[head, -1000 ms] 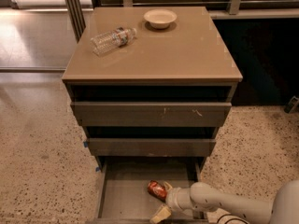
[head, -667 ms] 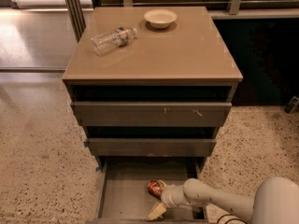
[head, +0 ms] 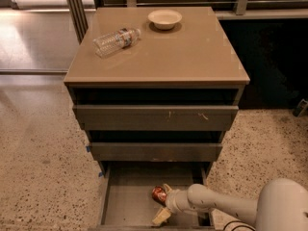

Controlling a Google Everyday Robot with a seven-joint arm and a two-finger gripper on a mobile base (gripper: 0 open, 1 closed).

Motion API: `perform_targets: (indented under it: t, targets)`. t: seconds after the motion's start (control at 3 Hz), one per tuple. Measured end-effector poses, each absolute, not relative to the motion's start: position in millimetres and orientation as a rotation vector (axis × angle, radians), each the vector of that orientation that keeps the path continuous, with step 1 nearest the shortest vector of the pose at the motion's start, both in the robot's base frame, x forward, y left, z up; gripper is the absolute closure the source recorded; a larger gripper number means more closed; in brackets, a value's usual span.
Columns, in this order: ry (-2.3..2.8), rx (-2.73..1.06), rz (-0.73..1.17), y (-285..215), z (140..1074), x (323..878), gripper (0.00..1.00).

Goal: Pick coke can from bottom drawer and place on counter

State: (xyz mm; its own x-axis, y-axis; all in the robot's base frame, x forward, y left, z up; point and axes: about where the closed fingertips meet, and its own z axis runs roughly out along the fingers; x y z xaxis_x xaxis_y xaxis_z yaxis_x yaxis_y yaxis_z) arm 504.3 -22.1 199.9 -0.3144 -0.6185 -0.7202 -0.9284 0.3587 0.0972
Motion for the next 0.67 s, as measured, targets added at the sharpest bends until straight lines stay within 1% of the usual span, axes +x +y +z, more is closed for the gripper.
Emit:
perform_targets:
  t: [0.33,0.67]
  targets:
    - [2.086,-1.345,0.488,-43.8,185.5,544.9,0.00]
    - [2.087,-1.345,0.488,-43.7,185.4,544.9,0.00]
